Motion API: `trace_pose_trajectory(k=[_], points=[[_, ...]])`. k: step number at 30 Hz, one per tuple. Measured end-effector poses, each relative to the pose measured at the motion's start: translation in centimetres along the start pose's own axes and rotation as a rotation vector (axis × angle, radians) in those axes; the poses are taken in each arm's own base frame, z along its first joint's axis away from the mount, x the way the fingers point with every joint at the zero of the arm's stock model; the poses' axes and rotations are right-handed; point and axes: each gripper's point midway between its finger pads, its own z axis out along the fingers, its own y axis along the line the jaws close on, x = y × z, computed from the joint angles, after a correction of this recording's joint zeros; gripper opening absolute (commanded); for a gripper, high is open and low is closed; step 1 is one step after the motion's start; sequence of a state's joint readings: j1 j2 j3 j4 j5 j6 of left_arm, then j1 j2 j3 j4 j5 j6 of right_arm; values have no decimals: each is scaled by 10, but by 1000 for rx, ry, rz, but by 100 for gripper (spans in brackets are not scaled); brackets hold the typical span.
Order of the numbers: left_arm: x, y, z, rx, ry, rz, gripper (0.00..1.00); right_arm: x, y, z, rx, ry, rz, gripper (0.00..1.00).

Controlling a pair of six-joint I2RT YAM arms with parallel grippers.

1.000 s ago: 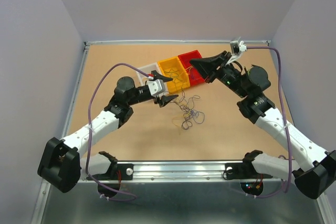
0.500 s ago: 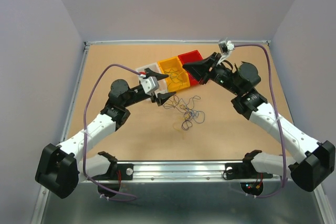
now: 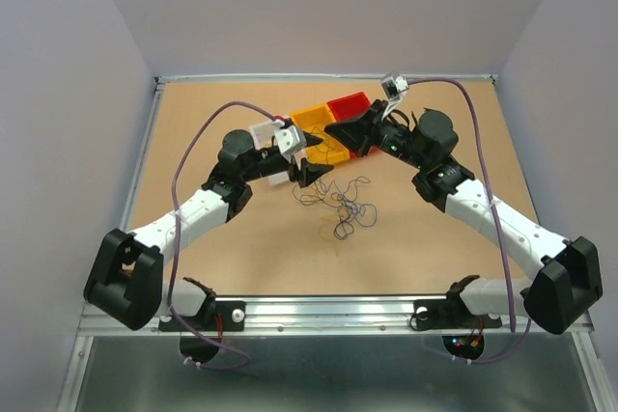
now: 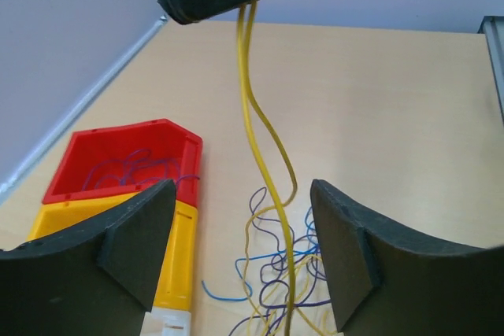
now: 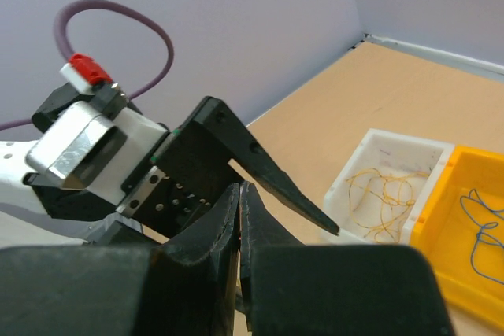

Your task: Untangle the cables

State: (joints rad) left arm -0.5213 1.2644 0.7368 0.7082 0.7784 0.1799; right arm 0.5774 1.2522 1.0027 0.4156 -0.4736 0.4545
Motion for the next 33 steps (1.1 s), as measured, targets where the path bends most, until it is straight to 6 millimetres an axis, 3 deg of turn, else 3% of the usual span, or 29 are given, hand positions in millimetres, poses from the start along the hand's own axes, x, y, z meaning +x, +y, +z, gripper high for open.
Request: trace_pose_trajectory(k=[2, 3, 4, 5, 7, 9, 10, 11, 14, 17, 20, 24, 27, 33], points=[[5, 5, 8, 9, 12, -25, 59, 2, 0, 1, -7, 6, 8, 1], [6, 7, 12, 12, 15, -36, 38, 3, 0, 2, -10, 8, 10, 1], [8, 9, 15, 16, 18, -50, 28, 3, 0, 2, -14, 8, 12, 7], [9, 10, 17, 20, 21, -55, 12, 4, 1, 2, -16, 10, 14, 14], [10, 10, 19, 26, 23, -65, 0, 3, 2, 3, -21, 6, 12, 26], [10, 10, 20, 28, 24, -71, 0, 3, 2, 3, -24, 0, 8, 46], [10, 10, 20, 28, 24, -71, 0, 4, 2, 2, -27, -8, 5, 64], [10, 10, 19, 28, 25, -72, 0, 7, 1, 1, -25, -9, 12, 75], [7, 10, 18, 21, 25, -73, 0, 23, -5, -4, -1, 3, 40, 100], [-3, 9, 15, 15, 9, -69, 0, 38, -14, -15, 55, 7, 92, 100], [-18, 6, 11, 13, -16, -55, 0, 33, -11, -34, 102, -46, 147, 100], [-26, 6, 8, 7, -30, -42, 0, 3, 15, -62, 77, -160, 181, 100], [-20, 8, 7, -9, -8, -44, 0, -19, 38, -84, 28, -248, 186, 100], [-13, 20, 4, -68, 21, -33, 0, -16, 56, -111, -27, -295, 181, 100]])
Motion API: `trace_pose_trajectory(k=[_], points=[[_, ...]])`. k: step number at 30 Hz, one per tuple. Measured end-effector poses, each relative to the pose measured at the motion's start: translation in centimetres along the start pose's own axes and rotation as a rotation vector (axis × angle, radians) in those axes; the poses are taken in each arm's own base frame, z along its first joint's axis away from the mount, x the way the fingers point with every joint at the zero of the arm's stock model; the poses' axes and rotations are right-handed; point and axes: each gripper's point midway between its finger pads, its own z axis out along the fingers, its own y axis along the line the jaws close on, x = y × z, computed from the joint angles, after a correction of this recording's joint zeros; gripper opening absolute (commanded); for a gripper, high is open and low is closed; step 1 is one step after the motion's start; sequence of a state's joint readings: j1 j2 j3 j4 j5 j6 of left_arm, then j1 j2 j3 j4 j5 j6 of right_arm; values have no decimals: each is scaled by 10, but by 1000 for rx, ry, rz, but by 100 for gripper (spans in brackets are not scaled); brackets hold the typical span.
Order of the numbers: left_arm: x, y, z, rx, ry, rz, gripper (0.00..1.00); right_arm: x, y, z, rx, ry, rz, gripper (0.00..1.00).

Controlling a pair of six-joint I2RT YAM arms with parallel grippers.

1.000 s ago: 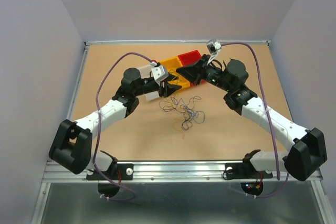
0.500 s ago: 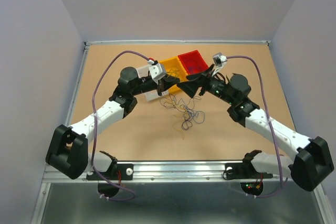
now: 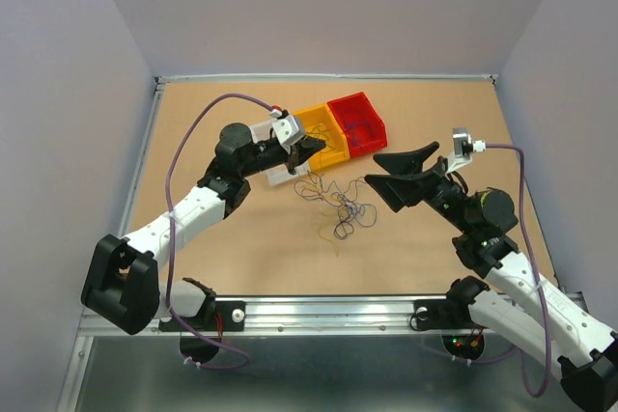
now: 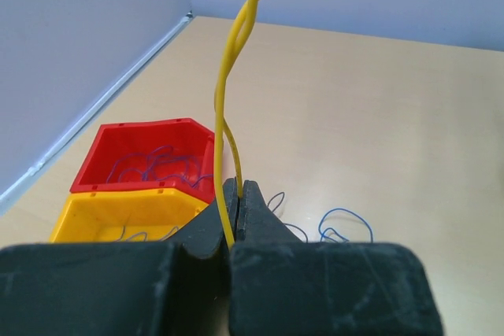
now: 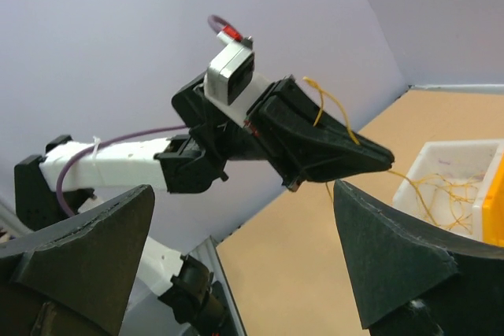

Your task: Untangle the cables

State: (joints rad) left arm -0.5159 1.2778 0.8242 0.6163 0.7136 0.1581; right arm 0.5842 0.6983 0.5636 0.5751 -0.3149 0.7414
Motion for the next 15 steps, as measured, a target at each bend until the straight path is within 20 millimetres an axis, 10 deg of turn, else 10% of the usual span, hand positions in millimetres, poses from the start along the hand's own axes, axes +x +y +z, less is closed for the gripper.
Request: trace_pose_trajectory(k=[7, 15], points=[[0, 6, -2, -33, 5, 11, 0, 11, -3, -6, 0, 37, -15, 100], [0, 8, -4, -42, 11, 13, 0, 22, -56, -12, 252, 70, -49, 100]])
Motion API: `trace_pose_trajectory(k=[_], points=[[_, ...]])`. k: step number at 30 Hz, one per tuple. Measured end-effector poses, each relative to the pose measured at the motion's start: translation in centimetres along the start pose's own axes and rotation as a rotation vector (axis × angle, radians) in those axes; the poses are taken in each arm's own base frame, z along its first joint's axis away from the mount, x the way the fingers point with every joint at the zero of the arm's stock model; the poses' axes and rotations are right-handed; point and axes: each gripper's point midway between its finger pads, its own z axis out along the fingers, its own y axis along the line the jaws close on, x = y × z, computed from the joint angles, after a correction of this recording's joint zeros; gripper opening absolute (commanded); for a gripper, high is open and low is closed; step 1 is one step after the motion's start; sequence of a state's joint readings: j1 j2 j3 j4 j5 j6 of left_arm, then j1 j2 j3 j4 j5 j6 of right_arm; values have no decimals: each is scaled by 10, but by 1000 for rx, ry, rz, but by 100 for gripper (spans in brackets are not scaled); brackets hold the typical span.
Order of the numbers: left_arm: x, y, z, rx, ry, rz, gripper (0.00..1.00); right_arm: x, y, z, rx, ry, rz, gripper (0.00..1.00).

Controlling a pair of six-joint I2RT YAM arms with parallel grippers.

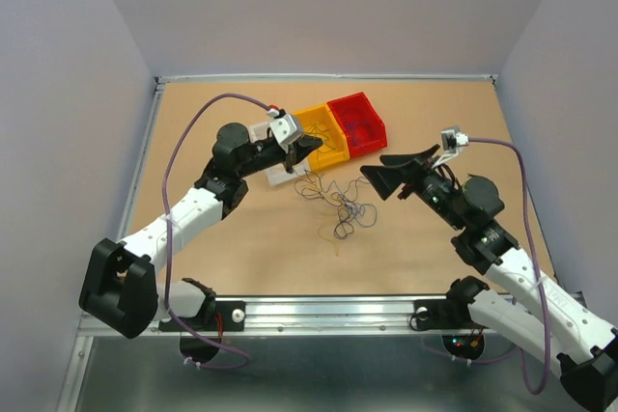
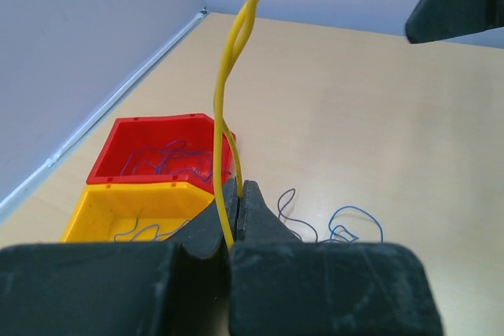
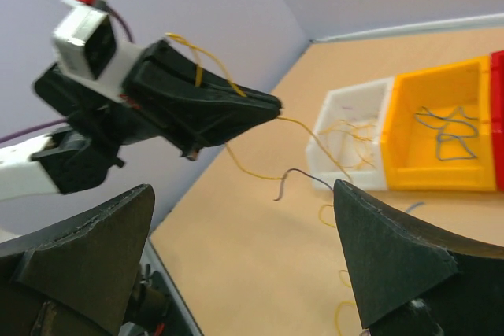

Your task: Untangle the cables

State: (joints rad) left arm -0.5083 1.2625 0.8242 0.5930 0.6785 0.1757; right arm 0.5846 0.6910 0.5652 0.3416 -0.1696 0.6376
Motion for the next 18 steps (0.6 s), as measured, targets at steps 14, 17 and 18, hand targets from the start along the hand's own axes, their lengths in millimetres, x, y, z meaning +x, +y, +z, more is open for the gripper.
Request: trace_pose_trajectory(k=[14, 17, 18], points=[[-12, -14, -5, 57, 6, -49, 0, 48, -68, 28, 228, 194, -105, 100], [-19, -15, -5, 65, -2, -57, 0, 51, -68, 27, 207, 194, -125, 84], [-21, -15, -4, 67, -5, -61, 0, 54, -69, 27, 199, 202, -132, 81]])
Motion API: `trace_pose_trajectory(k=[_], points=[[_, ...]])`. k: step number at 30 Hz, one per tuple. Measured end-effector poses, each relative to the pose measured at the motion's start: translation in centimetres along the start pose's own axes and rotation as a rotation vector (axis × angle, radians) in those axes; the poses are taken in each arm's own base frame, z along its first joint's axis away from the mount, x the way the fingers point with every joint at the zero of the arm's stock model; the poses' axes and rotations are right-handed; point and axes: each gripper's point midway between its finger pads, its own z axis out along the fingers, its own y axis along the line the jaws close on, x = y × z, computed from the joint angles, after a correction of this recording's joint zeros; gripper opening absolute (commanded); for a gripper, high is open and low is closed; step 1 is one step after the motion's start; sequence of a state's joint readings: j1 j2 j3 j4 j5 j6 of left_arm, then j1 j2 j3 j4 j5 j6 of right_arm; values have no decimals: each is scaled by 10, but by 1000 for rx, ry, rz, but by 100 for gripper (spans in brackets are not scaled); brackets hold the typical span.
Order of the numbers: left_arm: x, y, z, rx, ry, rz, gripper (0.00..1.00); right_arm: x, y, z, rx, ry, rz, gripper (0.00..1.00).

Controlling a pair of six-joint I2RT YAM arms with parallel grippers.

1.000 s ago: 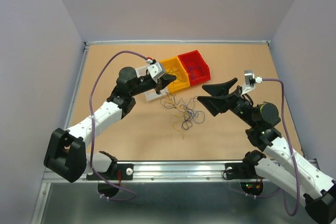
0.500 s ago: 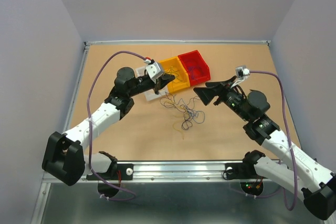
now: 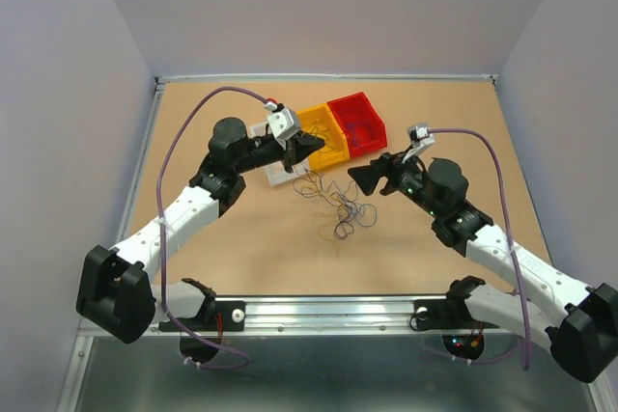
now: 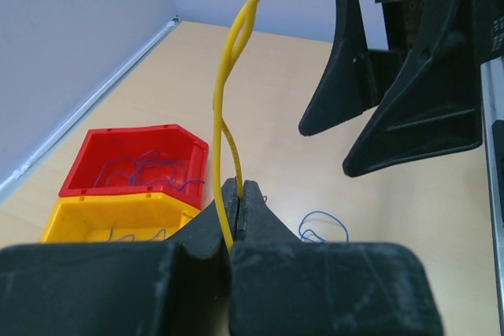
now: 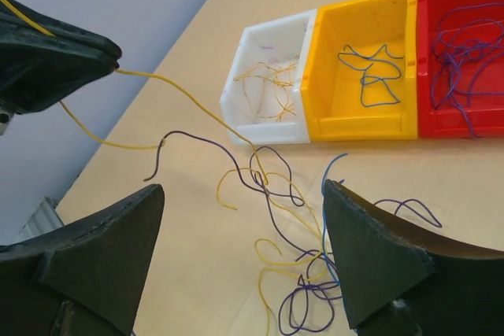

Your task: Untangle the cables

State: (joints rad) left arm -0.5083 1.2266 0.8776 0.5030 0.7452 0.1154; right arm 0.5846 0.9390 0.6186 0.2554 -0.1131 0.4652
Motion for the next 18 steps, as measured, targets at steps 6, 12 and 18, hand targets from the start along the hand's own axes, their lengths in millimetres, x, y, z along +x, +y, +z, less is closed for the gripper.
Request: trace_pose_trajectory(k=[6, 12, 18], points=[[-15, 0, 2, 8, -21, -10, 0, 23, -1, 11, -46, 67, -12, 69], [-27, -7, 10, 26, -35, -4, 0, 44, 0, 18, -101, 102, -24, 64], [-26, -23, 24, 58, -19, -11, 0, 49, 5, 22, -136, 104, -53, 57]])
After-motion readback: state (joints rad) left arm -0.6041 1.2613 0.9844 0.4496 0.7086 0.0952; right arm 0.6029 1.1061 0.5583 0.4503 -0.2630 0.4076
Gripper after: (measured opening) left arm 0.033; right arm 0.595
